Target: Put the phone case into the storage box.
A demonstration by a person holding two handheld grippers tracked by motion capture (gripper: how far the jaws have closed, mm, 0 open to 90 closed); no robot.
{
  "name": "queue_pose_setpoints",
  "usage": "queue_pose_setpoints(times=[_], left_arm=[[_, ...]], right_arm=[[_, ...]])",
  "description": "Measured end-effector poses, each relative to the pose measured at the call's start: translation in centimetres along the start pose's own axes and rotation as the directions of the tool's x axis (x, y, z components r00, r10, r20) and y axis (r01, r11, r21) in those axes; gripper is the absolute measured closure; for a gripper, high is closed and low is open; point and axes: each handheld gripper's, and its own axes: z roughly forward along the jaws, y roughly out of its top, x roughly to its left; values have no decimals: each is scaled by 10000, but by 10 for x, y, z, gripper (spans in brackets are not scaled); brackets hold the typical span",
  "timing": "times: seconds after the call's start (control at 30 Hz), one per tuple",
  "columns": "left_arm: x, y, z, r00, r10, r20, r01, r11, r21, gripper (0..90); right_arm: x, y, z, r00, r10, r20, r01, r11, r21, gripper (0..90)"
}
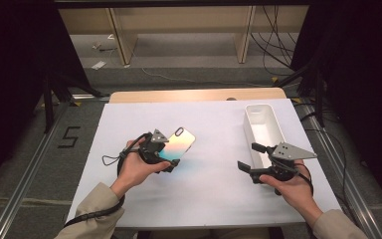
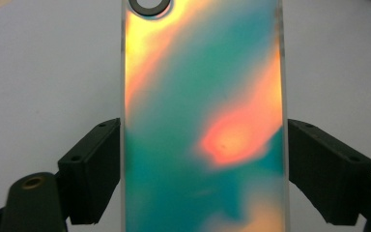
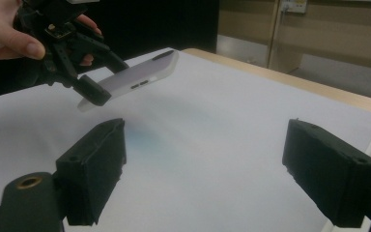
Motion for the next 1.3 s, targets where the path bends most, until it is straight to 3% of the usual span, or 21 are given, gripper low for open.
queue_pose_setpoints(times=[1.3], left_arm=[[-35, 8, 8, 9959, 767, 487, -757, 9969, -225, 170]], right_arm=[[-1, 10, 22, 9999, 88, 103, -88, 10000, -9, 169]])
